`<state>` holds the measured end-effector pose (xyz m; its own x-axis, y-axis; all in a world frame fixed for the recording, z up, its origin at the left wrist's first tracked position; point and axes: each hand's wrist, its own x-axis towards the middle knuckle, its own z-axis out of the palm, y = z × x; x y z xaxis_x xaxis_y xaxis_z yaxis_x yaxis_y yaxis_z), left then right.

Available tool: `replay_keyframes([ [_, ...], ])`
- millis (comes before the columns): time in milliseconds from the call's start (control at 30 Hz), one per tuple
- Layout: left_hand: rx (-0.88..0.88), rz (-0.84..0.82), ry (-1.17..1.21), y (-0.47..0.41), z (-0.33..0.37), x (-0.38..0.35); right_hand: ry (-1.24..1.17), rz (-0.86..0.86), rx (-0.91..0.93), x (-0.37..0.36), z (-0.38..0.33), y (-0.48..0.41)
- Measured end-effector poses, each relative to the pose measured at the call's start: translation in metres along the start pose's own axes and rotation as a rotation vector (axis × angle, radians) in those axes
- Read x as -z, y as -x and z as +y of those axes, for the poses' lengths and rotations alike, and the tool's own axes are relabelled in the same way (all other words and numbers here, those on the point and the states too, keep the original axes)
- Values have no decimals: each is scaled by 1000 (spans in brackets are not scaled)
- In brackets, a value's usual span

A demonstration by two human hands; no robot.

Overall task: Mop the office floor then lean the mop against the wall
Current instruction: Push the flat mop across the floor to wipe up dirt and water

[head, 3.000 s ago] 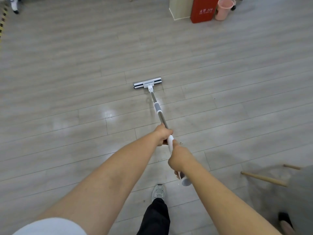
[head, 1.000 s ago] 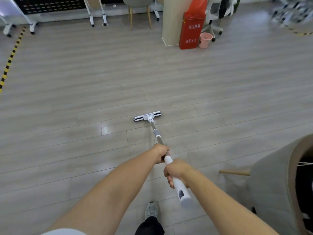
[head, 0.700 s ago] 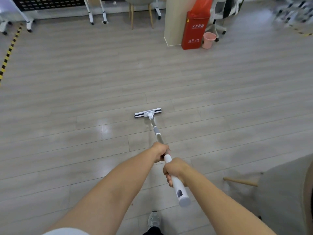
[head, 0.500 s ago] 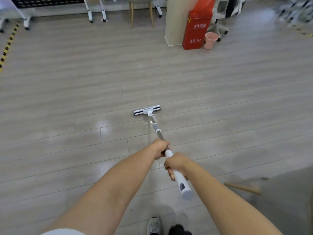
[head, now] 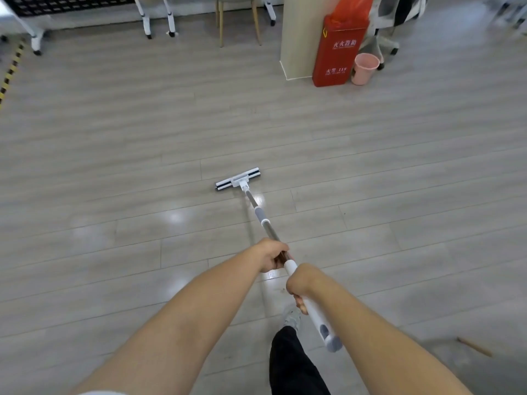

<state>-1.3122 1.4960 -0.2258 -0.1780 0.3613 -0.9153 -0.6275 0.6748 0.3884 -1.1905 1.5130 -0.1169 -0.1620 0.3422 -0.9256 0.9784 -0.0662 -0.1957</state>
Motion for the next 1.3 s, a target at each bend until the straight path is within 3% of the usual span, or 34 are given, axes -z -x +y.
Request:
replay_keyframes([
  [167, 130, -103, 27, -26, 42, -56, 330, 113, 44, 69, -3, -29],
  [267, 180, -52, 30, -50, 54, -77, 472, 142, 36, 90, 3, -30],
  [500, 242, 126, -136, -103, 80, -58, 363, -5, 6, 89, 0, -27],
  [633, 169, 190, -250, -101, 102, -49, 315, -14, 10, 103, -28, -15],
  [867, 147, 95, -309, -100, 160, -42, 282, 38, -26, 143, -75, 2],
  [1300, -9, 24, -297, -139, 372, -39, 219, 151, 17, 255, -223, -21],
])
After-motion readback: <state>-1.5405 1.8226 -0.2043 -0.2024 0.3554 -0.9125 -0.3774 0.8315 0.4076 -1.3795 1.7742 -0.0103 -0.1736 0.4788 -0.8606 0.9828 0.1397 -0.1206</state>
